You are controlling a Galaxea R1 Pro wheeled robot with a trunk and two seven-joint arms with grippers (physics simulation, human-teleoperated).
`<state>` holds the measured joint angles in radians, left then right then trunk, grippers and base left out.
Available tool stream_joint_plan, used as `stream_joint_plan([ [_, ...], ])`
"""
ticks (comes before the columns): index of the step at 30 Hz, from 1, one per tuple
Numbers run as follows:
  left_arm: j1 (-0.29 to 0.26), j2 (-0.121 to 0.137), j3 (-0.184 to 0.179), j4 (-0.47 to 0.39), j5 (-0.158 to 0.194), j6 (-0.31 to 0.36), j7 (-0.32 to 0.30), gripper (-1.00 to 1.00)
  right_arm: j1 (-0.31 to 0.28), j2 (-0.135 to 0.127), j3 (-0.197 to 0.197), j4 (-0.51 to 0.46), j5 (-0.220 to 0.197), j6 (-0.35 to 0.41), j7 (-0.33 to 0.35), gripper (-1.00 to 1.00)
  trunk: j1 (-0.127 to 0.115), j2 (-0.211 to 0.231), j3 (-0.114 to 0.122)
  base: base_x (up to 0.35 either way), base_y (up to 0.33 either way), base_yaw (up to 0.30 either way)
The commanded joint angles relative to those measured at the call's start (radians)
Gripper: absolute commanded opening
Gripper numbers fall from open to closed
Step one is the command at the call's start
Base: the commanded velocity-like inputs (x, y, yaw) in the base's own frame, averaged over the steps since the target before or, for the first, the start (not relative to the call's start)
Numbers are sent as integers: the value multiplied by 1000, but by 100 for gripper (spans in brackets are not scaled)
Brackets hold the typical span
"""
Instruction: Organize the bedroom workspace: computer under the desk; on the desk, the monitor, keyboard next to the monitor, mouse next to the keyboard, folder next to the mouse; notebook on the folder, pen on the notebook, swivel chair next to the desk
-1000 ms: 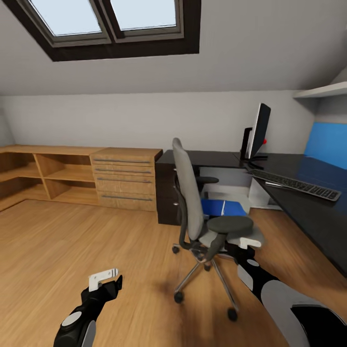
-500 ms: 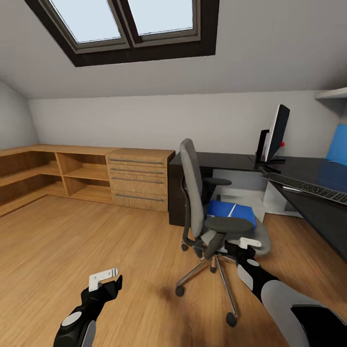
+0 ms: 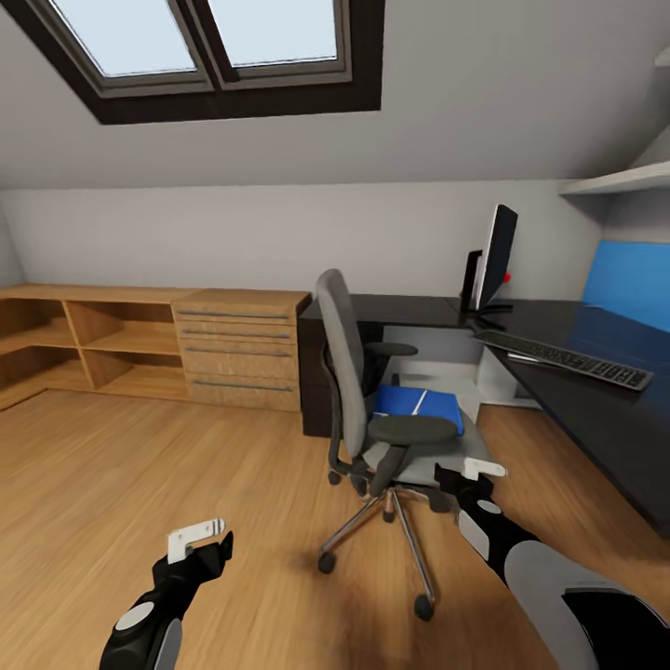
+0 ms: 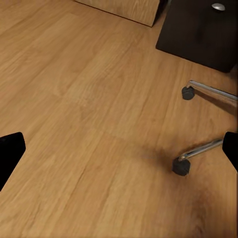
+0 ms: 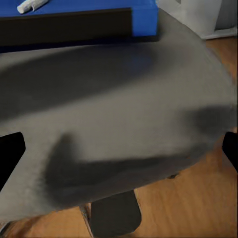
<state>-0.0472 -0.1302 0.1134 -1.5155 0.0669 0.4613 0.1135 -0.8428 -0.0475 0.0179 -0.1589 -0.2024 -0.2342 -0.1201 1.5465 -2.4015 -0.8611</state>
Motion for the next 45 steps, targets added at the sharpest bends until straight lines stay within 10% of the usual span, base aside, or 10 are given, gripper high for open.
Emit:
stream_joint_plan([
  [1, 0, 0, 2, -2, 8, 5, 5, 100, -1, 0, 2, 1, -6, -4, -1, 100, 0, 0, -1, 0, 0, -252],
  [45, 0, 3, 60, -22, 8, 1, 3, 100, -1, -4, -48, -1, -7, -31, -1, 100, 0, 0, 1, 25, 13, -63],
])
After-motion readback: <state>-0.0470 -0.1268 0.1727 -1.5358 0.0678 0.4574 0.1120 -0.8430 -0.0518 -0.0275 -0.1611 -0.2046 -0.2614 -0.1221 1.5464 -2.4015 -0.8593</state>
